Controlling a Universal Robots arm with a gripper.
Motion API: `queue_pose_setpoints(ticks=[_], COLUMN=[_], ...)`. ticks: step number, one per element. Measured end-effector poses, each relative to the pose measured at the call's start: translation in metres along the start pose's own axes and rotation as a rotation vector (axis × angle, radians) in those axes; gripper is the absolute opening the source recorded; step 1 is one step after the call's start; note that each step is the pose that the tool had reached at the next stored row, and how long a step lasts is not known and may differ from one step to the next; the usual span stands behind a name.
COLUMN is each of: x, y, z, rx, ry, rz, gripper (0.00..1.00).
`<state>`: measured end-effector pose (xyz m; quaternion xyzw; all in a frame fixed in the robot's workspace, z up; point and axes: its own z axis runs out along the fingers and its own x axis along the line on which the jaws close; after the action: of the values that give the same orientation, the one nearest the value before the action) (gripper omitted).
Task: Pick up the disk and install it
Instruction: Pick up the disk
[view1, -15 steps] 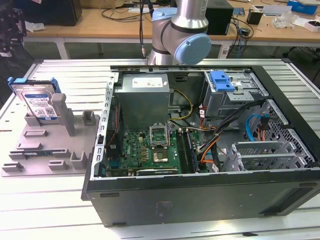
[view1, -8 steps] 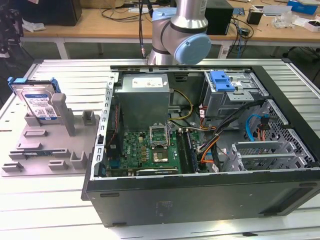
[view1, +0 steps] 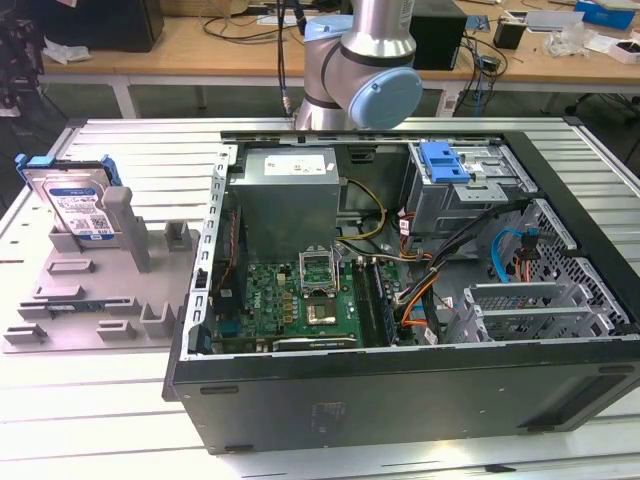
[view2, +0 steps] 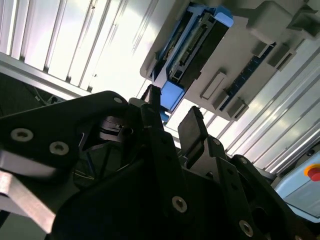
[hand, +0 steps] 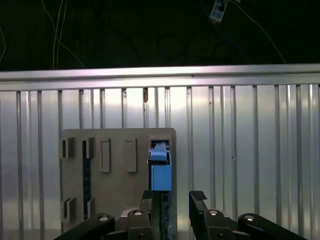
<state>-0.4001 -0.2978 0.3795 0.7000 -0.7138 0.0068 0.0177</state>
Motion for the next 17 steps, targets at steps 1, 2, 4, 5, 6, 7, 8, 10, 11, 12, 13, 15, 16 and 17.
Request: queue_pose_setpoints(ticks=[1,2,4,5,6,7,8,10,11,12,13,15,16,17], x=[0.0002,0.0002,0.0004,0.0010,0.0014,0.0015,0.0016,0.0017,0.0017,0.0017,0.0017,0.0016,0.0017,0.0017], y=[0.0000,0.0000,0.0000,0.0000,0.0000,0.0000,0.0000,0.0000,0.0002,0.0004,0.0006,0.0012,0.0015,0.0018], z=[0.0000,0.0000,0.0000,0.0001,0.0002,0.0004,0.0011,0.0026,0.0036,0.0041,0.0046,0.0055,0.0061,0.0065], rx=[-0.0001,-0.0001,0.0000,0.0000,0.0000,-0.0002,-0.0001,-0.0001,-0.0001,-0.0001,-0.0002,-0.0004,-0.0003,-0.0003], ry=[0.0001,0.0001,0.0000,0.0000,0.0000,0.0001,0.0000,0.0000,-0.0001,0.0000,0.0000,0.0001,0.0000,-0.0001], rz=[0.000,0.000,0.000,0.000,0.000,0.000,0.001,0.002,0.002,0.003,0.003,0.005,0.006,0.006], gripper=[0.42,0.42,0.42,0.42,0.42,0.42,0.42,0.42,0.42,0.42,0.42,0.42,0.42,0.42])
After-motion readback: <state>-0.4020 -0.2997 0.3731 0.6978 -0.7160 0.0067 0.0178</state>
